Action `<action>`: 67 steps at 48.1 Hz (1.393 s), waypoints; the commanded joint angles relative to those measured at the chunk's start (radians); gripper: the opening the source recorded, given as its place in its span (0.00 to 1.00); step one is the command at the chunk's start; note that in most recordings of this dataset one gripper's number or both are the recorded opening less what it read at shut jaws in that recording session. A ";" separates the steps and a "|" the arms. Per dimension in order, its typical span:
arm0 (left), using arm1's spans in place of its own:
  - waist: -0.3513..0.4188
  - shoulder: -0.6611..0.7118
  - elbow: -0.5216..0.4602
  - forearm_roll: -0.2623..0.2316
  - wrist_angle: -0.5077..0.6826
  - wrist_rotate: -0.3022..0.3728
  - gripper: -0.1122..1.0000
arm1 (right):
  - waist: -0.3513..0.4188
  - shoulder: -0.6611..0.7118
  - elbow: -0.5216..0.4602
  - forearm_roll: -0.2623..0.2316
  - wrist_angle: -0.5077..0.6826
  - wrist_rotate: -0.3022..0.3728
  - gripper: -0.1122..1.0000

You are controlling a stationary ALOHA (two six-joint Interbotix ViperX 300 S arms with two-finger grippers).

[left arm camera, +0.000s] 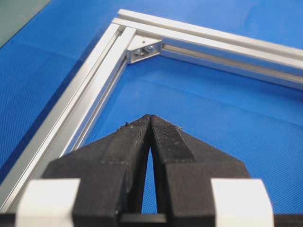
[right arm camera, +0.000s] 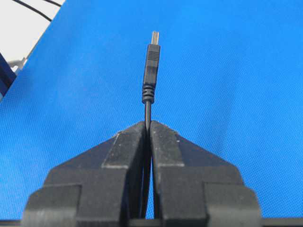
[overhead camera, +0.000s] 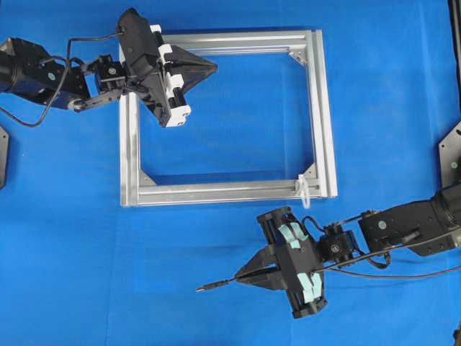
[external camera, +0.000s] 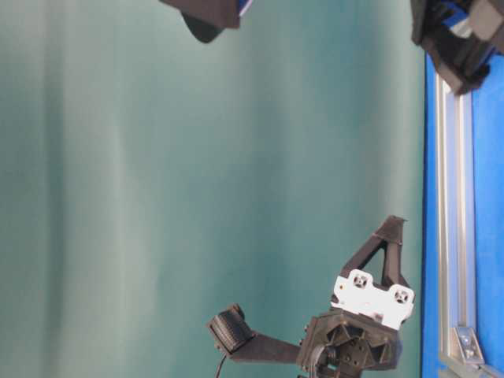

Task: Insert the wire through the string loop located on the right side.
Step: 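Lift the cable with the right gripper and swing it rightward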

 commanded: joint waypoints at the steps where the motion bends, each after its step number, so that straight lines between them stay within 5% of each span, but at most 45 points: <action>1: 0.002 -0.031 -0.009 0.003 -0.006 0.003 0.10 | 0.003 -0.032 -0.017 -0.002 -0.006 -0.002 0.07; 44: 0.002 -0.031 -0.008 0.003 -0.006 0.003 0.10 | 0.003 -0.037 -0.008 0.000 -0.003 0.002 0.07; 67: 0.002 -0.032 -0.008 0.003 -0.006 0.003 0.10 | 0.026 -0.204 0.247 0.060 -0.020 0.009 0.07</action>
